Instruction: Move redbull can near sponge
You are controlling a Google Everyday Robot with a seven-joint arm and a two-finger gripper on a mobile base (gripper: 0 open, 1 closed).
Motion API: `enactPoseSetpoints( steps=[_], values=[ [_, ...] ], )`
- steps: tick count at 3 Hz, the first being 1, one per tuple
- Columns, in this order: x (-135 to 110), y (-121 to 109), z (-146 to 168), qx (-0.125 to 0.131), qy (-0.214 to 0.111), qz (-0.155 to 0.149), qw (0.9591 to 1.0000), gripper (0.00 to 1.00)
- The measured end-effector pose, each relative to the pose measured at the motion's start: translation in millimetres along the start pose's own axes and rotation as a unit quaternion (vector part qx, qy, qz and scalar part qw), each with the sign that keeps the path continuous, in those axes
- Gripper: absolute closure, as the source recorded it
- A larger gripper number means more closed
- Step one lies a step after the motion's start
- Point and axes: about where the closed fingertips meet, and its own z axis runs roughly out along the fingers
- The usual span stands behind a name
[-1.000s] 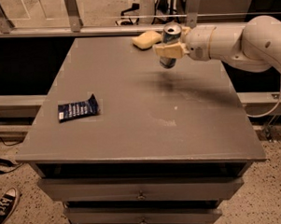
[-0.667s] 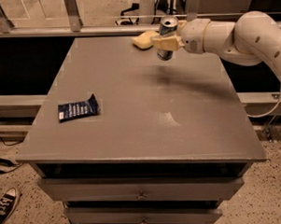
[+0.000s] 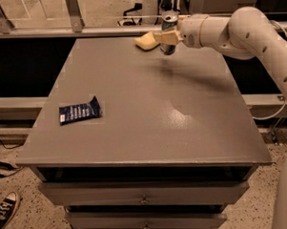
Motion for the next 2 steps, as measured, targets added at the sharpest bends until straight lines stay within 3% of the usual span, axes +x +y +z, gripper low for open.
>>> enactPoseSetpoints(
  steps=[2],
  values=[
    [21.6,-40.8,28.6,0.03,0.019,0.014,0.9993,1.0]
  ],
)
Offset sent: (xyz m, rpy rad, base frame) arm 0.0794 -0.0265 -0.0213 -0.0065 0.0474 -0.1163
